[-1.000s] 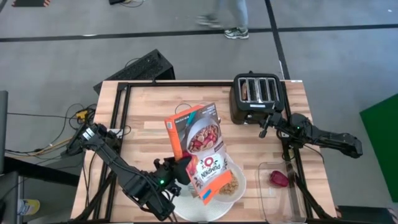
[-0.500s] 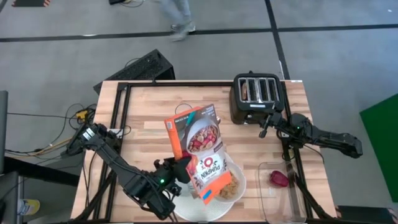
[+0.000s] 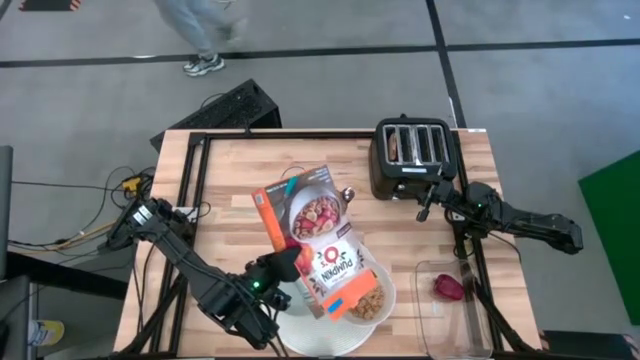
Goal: Arrange a breakfast setting
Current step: Pour the cereal from the cereal box into the white bowl
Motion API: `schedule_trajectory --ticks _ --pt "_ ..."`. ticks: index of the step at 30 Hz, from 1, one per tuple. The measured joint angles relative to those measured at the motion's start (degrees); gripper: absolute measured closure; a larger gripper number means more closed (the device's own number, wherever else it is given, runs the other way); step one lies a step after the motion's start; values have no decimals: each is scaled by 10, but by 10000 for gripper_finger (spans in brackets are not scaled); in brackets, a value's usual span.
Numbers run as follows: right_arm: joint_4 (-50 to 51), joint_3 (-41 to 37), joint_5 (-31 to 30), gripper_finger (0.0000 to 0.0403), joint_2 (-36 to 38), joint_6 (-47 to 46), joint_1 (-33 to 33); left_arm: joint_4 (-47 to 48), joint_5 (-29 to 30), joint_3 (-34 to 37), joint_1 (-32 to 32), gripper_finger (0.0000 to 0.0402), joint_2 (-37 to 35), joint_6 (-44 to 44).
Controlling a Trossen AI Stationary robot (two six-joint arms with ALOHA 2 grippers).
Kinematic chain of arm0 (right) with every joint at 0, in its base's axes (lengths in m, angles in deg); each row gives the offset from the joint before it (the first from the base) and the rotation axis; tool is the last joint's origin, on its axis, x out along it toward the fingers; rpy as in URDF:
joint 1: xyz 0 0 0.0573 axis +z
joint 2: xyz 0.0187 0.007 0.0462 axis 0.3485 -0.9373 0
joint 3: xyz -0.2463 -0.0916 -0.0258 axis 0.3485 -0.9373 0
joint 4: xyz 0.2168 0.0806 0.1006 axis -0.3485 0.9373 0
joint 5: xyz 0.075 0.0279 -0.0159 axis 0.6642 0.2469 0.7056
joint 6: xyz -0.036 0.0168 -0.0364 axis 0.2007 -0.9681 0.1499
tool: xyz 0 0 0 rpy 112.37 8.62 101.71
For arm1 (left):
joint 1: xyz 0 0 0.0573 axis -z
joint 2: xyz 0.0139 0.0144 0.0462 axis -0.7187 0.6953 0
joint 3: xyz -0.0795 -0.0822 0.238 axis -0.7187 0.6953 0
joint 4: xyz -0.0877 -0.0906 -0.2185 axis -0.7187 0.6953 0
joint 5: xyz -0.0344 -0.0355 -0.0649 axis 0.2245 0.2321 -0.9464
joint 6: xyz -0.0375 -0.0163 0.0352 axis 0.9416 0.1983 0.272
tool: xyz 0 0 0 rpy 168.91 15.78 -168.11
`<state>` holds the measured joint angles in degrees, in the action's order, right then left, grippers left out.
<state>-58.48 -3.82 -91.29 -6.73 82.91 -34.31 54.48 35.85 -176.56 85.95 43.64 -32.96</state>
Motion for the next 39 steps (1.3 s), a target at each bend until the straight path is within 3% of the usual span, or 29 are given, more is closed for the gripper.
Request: schedule_trajectory --ticks 14,26,39 --pt "0 0 0 252 0 0 0 80 -68 0 0 251 0 256" --pt "0 0 0 252 0 0 0 81 -80 0 1 251 -2 342" --pt "0 0 0 252 0 0 0 82 -76 0 1 251 -119 460"
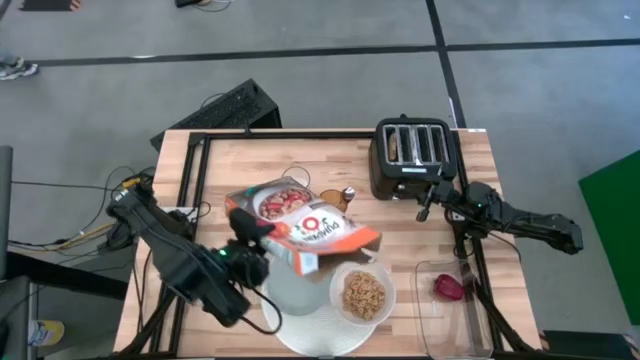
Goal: Arrange a breakfast setting
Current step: Pour the cereal from the cereal box into the white bowl
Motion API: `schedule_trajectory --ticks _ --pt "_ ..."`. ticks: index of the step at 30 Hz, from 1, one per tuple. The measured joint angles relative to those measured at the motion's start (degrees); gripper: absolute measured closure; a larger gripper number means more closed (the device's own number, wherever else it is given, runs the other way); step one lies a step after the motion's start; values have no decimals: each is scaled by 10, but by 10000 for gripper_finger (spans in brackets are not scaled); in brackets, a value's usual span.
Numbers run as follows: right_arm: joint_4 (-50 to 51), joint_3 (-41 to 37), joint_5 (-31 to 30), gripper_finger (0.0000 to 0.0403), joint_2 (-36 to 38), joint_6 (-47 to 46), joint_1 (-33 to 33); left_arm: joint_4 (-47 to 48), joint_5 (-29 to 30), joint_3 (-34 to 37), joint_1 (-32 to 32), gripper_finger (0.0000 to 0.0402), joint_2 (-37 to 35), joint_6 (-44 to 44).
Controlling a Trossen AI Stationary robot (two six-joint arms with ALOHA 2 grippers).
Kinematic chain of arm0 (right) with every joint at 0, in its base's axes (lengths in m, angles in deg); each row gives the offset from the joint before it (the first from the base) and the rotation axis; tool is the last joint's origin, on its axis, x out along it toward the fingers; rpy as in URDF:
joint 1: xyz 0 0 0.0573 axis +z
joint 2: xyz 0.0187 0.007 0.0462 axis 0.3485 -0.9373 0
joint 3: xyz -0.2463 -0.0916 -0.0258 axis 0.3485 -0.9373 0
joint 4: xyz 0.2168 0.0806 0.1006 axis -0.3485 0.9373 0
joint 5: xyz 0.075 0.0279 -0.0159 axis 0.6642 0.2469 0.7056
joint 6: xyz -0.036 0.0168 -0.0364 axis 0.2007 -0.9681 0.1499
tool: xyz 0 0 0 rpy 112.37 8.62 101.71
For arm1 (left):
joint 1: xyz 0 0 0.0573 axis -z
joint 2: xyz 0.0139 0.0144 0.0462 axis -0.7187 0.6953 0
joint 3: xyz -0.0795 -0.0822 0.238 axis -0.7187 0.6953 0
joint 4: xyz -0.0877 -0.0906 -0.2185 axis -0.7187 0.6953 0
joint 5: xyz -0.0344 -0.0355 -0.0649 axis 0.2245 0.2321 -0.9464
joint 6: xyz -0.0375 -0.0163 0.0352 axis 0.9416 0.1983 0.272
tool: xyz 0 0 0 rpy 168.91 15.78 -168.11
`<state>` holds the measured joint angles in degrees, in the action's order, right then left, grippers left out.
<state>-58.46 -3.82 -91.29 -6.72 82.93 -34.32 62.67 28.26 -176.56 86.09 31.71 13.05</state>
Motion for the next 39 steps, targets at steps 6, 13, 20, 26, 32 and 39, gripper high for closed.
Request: schedule_trajectory --ticks 6,13,20,26,32,39 --pt "0 0 0 252 0 0 0 0 10 0 -3 251 -72 -2" --pt "0 0 0 252 0 0 0 1 11 0 -30 251 -156 16" --pt "0 0 0 252 0 0 0 0 27 19 -81 251 -235 30" --pt "0 0 0 252 0 0 0 1 28 81 -124 251 -314 64" --pt "0 0 0 252 0 0 0 0 38 172 -136 251 -390 121" --pt "0 0 0 252 0 0 0 -1 74 299 -136 251 -459 243"
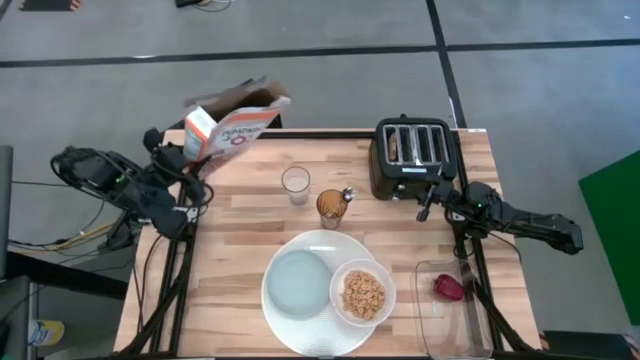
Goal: Arrange a breakfast setting
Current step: Pour the cereal from the cereal box into the white bowl
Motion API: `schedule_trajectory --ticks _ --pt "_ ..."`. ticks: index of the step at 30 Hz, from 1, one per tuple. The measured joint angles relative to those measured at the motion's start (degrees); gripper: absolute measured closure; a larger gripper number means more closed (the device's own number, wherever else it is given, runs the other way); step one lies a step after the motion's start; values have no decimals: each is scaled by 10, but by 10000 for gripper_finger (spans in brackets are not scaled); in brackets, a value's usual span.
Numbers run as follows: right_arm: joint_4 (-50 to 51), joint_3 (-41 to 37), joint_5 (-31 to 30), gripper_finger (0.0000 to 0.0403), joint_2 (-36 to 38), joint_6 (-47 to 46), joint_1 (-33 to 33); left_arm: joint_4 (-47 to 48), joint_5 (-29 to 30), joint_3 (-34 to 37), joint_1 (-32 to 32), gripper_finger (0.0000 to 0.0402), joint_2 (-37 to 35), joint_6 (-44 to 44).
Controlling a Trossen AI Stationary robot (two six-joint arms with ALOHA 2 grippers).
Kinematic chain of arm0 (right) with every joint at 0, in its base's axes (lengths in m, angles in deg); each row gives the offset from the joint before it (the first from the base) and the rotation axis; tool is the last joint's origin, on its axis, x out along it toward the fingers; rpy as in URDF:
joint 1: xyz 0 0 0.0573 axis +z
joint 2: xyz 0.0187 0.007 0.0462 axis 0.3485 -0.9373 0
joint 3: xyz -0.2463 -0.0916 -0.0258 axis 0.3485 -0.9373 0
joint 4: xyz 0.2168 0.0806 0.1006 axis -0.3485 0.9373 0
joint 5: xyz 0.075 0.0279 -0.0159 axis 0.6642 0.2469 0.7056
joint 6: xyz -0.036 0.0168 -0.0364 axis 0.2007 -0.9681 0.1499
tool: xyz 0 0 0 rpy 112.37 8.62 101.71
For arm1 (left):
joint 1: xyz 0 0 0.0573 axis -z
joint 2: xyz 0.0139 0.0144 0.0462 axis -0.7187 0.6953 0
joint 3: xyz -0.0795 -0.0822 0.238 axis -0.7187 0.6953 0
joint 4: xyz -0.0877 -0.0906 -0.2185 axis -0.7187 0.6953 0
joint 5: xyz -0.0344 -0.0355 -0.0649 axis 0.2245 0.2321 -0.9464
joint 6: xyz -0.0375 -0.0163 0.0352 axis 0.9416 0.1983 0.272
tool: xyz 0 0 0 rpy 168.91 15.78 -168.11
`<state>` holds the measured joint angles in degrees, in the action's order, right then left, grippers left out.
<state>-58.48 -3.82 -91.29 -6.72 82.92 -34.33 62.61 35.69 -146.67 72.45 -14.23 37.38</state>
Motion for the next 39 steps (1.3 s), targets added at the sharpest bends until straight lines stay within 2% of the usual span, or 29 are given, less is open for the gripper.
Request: schedule_trajectory --ticks 3,11,24,39 --pt "0 0 0 252 0 0 0 -5 18 47 0 251 -19 53" --pt "0 0 0 252 0 0 0 -13 21 163 0 251 -26 144" --pt "0 0 0 252 0 0 0 -13 123 303 0 251 -26 438" --pt "0 0 0 252 0 0 0 -40 136 432 -16 251 -25 589"
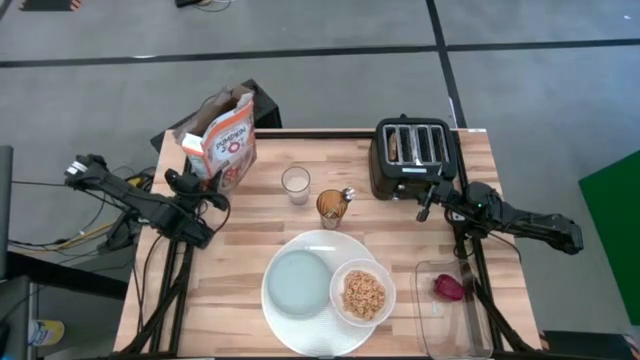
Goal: Arrange a breakfast setting
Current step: Pour the cereal from the cereal box into the white bowl
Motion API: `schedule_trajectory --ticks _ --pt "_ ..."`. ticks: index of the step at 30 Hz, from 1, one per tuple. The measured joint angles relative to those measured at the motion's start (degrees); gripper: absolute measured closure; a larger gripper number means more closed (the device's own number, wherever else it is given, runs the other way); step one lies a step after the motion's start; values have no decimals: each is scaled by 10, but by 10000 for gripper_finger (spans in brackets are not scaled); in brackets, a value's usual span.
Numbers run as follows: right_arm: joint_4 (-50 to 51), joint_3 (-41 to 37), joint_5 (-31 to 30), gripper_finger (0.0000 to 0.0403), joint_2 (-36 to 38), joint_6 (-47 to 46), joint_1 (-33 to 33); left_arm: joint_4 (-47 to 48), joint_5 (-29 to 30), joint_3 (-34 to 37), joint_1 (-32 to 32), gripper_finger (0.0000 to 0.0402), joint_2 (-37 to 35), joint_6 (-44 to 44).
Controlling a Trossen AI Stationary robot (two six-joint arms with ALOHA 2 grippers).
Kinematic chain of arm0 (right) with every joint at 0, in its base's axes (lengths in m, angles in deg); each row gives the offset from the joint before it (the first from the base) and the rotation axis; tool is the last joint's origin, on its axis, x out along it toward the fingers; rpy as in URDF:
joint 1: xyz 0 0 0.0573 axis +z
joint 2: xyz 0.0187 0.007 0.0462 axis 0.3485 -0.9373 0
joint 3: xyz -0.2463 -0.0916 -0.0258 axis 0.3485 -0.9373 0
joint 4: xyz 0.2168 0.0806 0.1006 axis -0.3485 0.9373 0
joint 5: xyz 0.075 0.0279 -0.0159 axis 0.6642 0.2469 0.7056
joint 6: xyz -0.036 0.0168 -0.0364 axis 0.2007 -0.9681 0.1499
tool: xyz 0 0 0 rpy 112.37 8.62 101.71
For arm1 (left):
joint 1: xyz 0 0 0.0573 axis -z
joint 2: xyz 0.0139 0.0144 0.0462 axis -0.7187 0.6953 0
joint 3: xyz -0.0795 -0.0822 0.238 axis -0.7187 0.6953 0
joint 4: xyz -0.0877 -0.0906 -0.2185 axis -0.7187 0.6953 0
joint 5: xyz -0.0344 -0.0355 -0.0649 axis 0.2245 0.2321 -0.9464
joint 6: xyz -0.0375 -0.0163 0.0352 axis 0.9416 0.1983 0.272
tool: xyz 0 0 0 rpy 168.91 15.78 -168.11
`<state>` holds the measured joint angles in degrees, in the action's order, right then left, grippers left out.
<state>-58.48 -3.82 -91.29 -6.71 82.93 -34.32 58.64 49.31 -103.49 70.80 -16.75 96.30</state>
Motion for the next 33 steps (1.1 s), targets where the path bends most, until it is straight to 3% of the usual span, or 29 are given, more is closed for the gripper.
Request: schedule_trajectory --ticks 19,26,33 --pt "0 0 0 252 0 0 0 -204 9 91 -106 251 0 -52" --pt "0 0 0 252 0 0 0 -229 -15 100 -126 247 0 -69" --pt "0 0 0 252 0 0 0 -238 -18 100 -136 218 0 -68"
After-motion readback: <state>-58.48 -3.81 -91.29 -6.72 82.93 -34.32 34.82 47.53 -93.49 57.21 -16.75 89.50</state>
